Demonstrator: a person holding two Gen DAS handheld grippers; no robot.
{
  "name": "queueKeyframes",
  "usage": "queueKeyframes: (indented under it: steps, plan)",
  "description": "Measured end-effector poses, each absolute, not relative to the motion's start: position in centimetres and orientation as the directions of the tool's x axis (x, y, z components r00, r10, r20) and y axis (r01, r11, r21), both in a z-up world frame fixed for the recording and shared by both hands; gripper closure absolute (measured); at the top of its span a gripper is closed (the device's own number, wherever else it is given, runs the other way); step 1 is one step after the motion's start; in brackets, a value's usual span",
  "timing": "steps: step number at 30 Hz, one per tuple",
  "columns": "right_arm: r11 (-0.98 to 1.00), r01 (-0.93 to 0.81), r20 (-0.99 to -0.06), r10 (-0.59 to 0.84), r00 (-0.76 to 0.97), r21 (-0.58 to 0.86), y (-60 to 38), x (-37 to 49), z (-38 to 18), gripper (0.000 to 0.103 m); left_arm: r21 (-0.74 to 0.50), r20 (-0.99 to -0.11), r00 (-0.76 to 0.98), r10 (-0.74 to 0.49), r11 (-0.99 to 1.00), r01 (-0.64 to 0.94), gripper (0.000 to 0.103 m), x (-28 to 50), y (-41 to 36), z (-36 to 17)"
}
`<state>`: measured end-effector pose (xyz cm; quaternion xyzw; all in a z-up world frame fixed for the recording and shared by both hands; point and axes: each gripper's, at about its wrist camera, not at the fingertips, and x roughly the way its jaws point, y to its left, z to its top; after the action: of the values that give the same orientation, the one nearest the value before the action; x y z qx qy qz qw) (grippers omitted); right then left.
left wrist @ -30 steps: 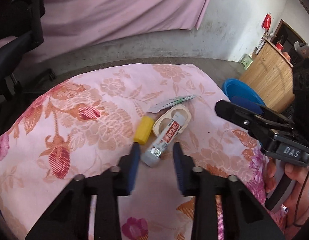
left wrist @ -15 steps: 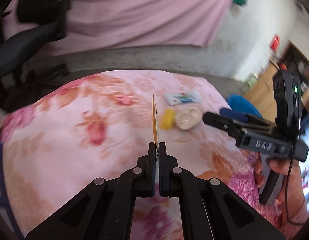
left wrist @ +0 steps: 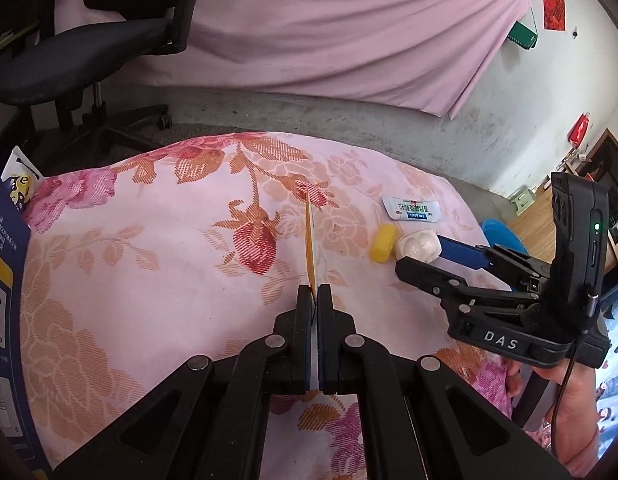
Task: Collect trash
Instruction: 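Grasp the thin wooden stick with the left tool while the right tool grasps the white plastic lid, then carry stick and white lid over the blue bucket and open both tools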
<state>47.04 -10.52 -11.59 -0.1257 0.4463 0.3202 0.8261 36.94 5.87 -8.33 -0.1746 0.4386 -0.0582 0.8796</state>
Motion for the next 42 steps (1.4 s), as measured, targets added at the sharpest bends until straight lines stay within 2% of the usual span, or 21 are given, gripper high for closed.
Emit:
queueKeyframes:
  steps: [7, 10, 13, 17, 21, 25, 32, 42]
  plan:
    - [0.777, -0.624, -0.756, 0.457, 0.469, 0.082, -12.1, 45.7, -10.0, 0.018, -0.309, -0.725, 0.658, -0.204, 0.950, -0.045, 0.102, 36.6, 5.1, -8.0]
    - [0.795, -0.602, -0.644, 0.500, 0.580, 0.075, -14.3, 44.0, -8.0, 0.018, -0.250, -0.672, 0.725, -0.150, 0.968, -0.031, 0.102, 35.5, 4.1, -6.5]
    - [0.814, -0.575, -0.474, 0.539, 0.696, 0.081, -17.5, 41.5, -5.8, 0.018, -0.218, -0.571, 0.813, -0.117, 0.976, -0.013, 0.102, 33.9, 2.5, -4.2]
    - [0.859, -0.509, -0.293, 0.500, 0.815, 0.051, -21.7, 38.4, -3.2, 0.017, -0.200, -0.413, 0.906, -0.093, 0.980, 0.010, 0.102, 32.1, 0.2, -0.8]
    - [0.900, -0.432, -0.143, 0.435, 0.889, 0.049, -25.7, 36.1, -0.7, 0.017, -0.143, -0.271, 0.957, -0.107, 0.987, 0.070, 0.102, 30.8, -3.3, 2.3]
    - [0.939, -0.337, -0.039, 0.340, 0.940, 0.060, -29.5, 34.8, 0.8, 0.017, -0.067, -0.177, 0.973, -0.150, 0.988, 0.140, 0.102, 30.3, -7.0, 4.3]
    - [0.973, -0.221, -0.015, 0.223, 0.975, 0.062, -33.5, 34.3, 1.4, 0.017, 0.018, -0.143, 0.960, -0.243, 0.969, 0.248, 0.102, 31.6, -13.1, 5.3]
    - [0.986, -0.133, -0.105, 0.144, 0.984, 0.098, -38.4, 35.3, -0.4, 0.017, -0.019, -0.237, 0.916, -0.323, 0.944, 0.328, 0.102, 35.0, -20.7, 3.4]
